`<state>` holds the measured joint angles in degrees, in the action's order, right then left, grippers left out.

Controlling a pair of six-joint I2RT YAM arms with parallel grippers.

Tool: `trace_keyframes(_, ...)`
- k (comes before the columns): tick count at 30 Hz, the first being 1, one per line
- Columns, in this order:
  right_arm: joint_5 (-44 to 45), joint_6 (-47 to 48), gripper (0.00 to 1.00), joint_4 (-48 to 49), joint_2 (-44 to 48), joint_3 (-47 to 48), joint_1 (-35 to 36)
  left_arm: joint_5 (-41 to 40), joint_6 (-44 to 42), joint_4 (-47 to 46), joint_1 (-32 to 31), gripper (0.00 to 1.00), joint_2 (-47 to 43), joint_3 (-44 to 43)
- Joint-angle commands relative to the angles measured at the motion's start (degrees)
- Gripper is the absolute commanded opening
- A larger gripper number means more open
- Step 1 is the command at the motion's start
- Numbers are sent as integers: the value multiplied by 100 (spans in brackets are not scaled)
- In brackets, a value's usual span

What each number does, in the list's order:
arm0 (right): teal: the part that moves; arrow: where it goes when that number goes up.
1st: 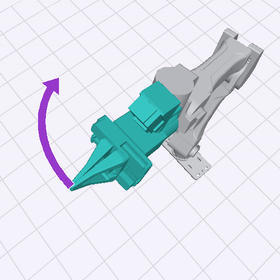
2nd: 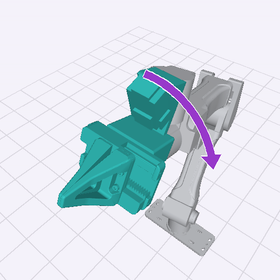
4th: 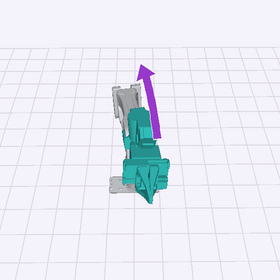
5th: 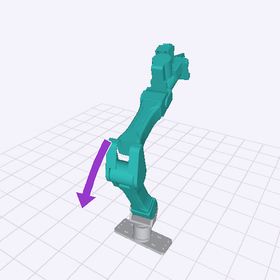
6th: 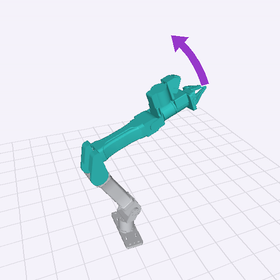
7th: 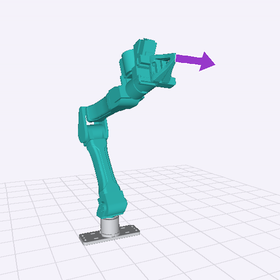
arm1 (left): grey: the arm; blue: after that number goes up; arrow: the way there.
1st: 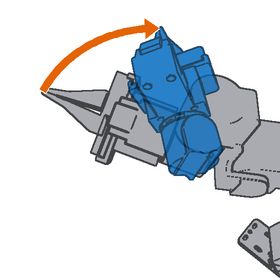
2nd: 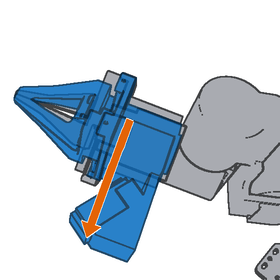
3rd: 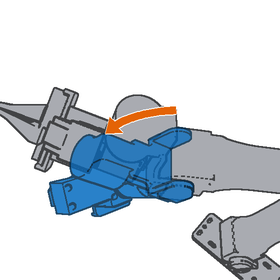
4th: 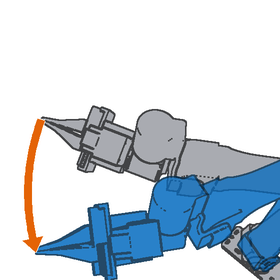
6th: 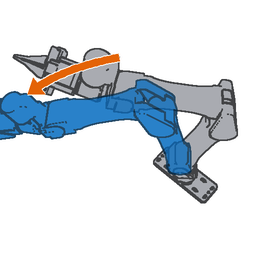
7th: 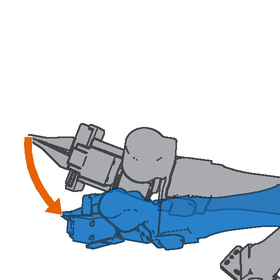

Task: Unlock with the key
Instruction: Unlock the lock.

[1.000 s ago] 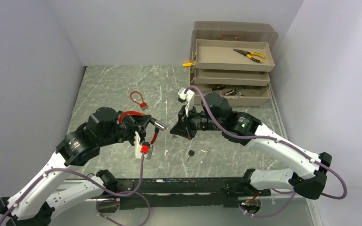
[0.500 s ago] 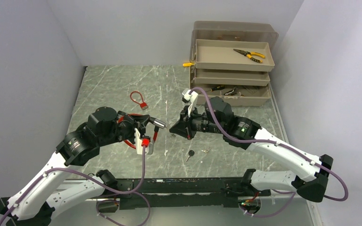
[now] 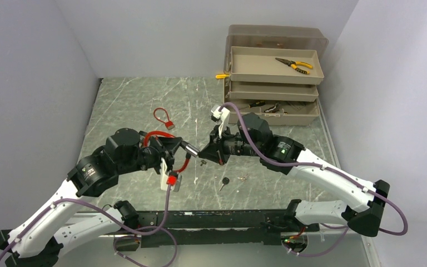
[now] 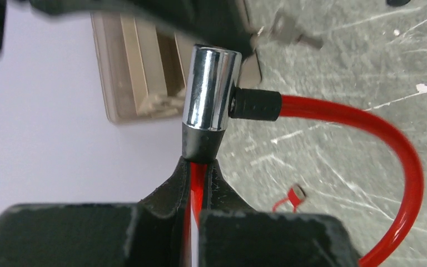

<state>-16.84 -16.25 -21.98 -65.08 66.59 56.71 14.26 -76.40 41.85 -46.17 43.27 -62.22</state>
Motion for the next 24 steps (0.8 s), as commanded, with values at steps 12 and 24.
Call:
trace_keyframes(12, 266, 332, 0, -284, 383, 402, -51, 121, -401, -601, -473, 0, -142, 226)
trace_keyframes(24, 18, 380, 0, -917, 642, 496, -57, -30, 41, -791, -433, 0, -139, 217)
